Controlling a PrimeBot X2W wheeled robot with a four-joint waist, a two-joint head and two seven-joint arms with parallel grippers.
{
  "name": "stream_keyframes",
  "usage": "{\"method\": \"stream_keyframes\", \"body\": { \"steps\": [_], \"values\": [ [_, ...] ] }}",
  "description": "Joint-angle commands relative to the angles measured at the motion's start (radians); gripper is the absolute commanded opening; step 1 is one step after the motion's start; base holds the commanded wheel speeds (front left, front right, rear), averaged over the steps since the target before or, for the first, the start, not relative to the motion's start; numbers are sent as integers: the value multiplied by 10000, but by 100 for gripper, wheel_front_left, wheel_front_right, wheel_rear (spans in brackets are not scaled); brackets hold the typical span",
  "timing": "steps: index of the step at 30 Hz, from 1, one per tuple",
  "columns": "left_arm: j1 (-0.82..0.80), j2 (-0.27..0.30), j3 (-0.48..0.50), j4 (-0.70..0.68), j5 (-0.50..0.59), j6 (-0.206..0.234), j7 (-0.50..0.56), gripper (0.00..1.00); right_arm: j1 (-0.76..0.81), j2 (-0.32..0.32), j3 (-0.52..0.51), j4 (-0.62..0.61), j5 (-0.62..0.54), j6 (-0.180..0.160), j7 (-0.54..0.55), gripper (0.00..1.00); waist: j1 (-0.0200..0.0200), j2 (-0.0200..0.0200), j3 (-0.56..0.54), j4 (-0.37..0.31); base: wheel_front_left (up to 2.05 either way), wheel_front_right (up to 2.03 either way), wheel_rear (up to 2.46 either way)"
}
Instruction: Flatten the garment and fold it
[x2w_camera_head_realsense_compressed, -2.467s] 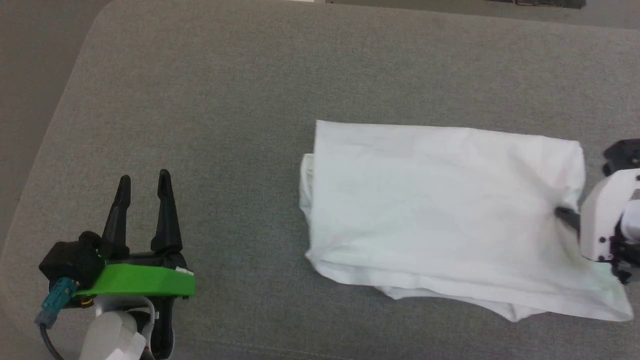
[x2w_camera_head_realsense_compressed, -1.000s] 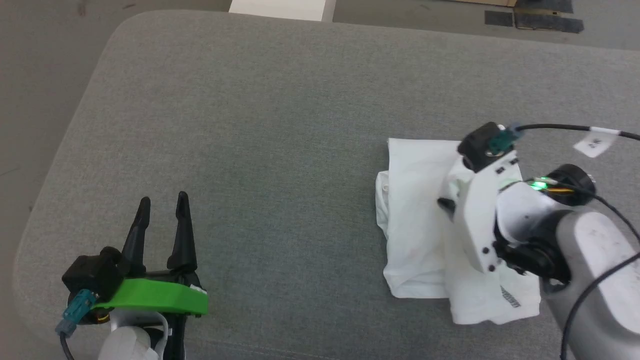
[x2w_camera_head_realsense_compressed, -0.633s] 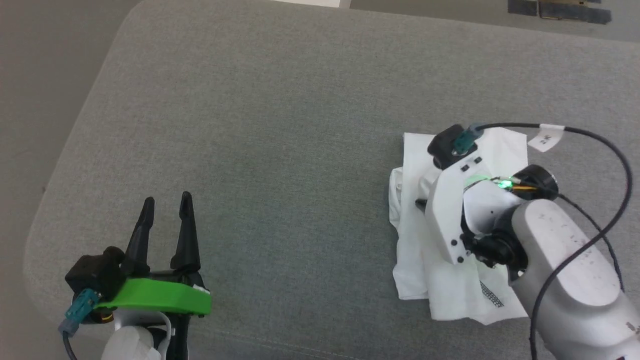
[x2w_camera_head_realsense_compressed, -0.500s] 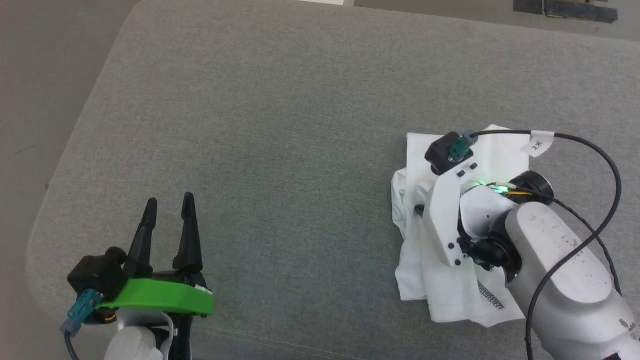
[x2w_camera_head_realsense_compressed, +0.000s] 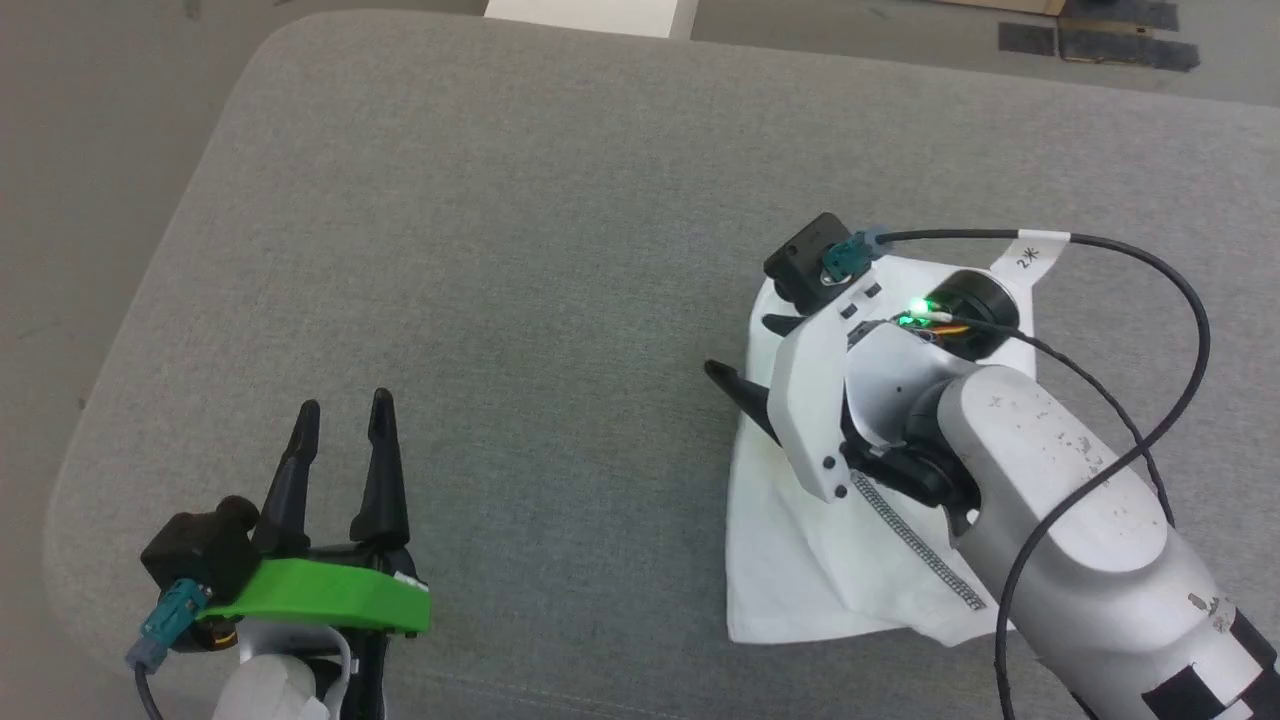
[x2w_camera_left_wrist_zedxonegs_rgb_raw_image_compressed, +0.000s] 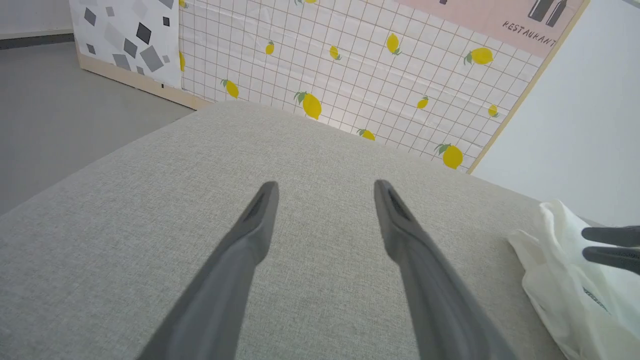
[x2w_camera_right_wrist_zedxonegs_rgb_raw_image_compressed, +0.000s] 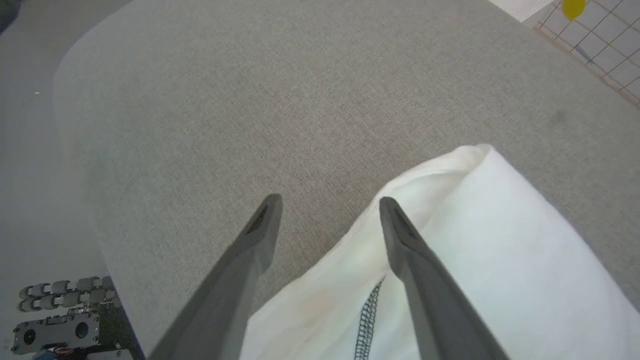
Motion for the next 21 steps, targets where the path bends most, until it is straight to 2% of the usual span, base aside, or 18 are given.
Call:
{"method": "stream_keyframes", "body": {
  "steps": [1,4,9,12,15,21],
  "values": [
    [41,63,19,-19,77,-71,-47,100,-151,-11,18,-117,59,-15,-195,100,0,0,-181,-201,0,0,0],
    [106,81,50,-79,153,-71,-47,100,-155,-170,-239,-383,-176,-15,-611,100,0,0,-333,-449,0,0,0],
    [193,115,53,-146,235,-71,-47,100,408,-408,-1526,-825,-1166,-15,-873,100,0,0,-486,-902,0,0,0],
    [250,140,62,-159,252,-71,-47,100,1062,-410,-2424,-1076,-1877,-15,-655,100,0,0,-512,-1143,0,0,0],
    [240,206,-78,-158,245,-71,-47,100,2647,-59,-3759,-1388,-3171,-15,144,100,0,0,-398,-1359,0,0,0],
    [86,241,-222,-151,192,-71,-47,100,3426,360,-4171,-1096,-3757,-15,677,100,0,0,-156,-1243,0,0,0]
  ]
}}
